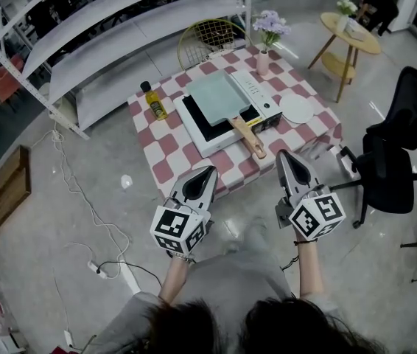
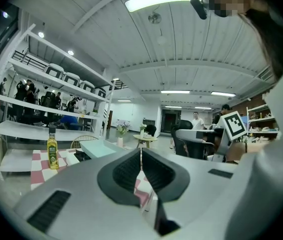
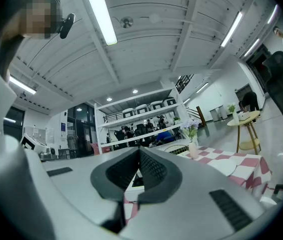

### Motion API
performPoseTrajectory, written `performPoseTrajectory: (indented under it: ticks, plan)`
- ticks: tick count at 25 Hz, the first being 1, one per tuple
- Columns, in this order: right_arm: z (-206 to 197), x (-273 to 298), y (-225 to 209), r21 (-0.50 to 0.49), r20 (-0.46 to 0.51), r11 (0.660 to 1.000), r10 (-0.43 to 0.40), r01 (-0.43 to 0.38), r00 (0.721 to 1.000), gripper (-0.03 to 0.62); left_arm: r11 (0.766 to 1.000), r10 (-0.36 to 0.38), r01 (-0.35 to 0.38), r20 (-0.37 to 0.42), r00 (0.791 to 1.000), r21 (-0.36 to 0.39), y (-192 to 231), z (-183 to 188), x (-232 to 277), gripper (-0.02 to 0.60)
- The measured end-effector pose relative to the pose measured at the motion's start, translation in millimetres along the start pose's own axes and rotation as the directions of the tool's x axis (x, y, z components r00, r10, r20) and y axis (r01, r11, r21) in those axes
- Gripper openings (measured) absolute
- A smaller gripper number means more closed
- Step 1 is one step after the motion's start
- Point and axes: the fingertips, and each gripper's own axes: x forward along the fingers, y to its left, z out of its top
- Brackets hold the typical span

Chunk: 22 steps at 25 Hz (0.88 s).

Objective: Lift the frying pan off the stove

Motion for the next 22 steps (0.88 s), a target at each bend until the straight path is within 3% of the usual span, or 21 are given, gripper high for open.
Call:
performPoseTrajectory:
  ticks: [12, 22]
  plan:
    - [9.9, 59.4, -40.9, 0.012, -0.051, 0.993, 0.121, -0.121, 0.991, 0.021, 0.994, 0.075, -0.078, -0.04, 0.996, -0.071, 15.1, -4.7, 51.4, 0.031]
    - [8.3, 104.9, -65.1, 0.055, -0.114, 0.965, 0.263, -0.258, 0.958, 0.021, 0.972, 0.179, -0.188, -0.079, 0.981, -0.137, 25.4, -10.8, 83.6, 0.031]
